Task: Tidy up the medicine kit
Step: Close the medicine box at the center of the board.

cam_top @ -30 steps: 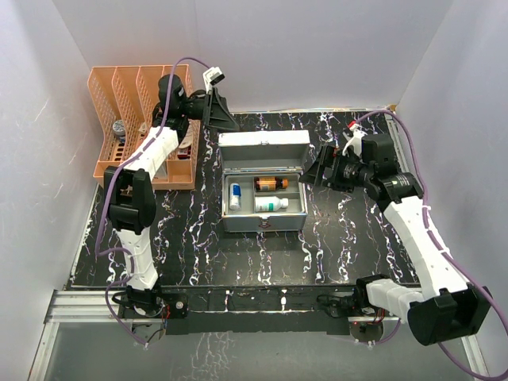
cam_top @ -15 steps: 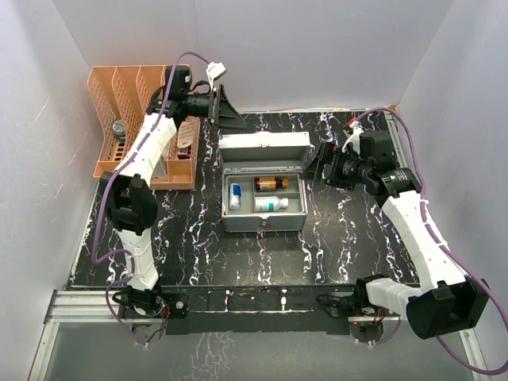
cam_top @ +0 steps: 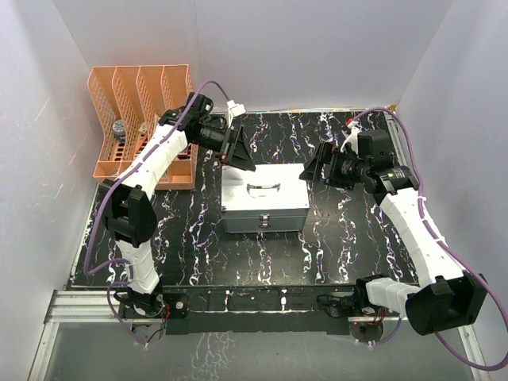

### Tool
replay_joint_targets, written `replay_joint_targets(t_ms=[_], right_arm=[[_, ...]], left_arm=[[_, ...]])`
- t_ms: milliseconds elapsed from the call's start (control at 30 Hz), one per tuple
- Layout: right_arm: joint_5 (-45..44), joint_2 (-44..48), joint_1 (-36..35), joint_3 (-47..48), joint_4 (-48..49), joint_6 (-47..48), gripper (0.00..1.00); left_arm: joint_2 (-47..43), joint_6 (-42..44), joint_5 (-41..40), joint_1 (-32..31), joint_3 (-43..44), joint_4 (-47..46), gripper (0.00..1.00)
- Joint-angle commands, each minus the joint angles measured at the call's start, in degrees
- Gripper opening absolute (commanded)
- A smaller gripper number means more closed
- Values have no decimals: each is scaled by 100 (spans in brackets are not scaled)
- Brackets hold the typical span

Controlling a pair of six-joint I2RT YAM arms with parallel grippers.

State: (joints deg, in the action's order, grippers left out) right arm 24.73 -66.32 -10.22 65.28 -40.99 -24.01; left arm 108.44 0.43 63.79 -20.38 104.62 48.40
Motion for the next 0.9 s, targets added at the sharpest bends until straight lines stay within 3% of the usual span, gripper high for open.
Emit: replay_joint_targets(t_ms=[0,133,400,700,867], right_arm=[[-55,37,21,293,257,96,98],[-66,2,21,278,263,90,98],[-414,-23,25,88,61,123,98],[-599,159,-157,-336,-6,-182,98],[-1029,270,-558,-378,-67,-447,98]], left_arm=[[-408,264,-96,-54,202,320,99],[-386,388,-352,-65,331,329,99],[-613,560,-2405,-71,-332,-2,99],[53,1122,-2982,-242,456,704,99],[-85,1003,-3092,-252,315,497,99]])
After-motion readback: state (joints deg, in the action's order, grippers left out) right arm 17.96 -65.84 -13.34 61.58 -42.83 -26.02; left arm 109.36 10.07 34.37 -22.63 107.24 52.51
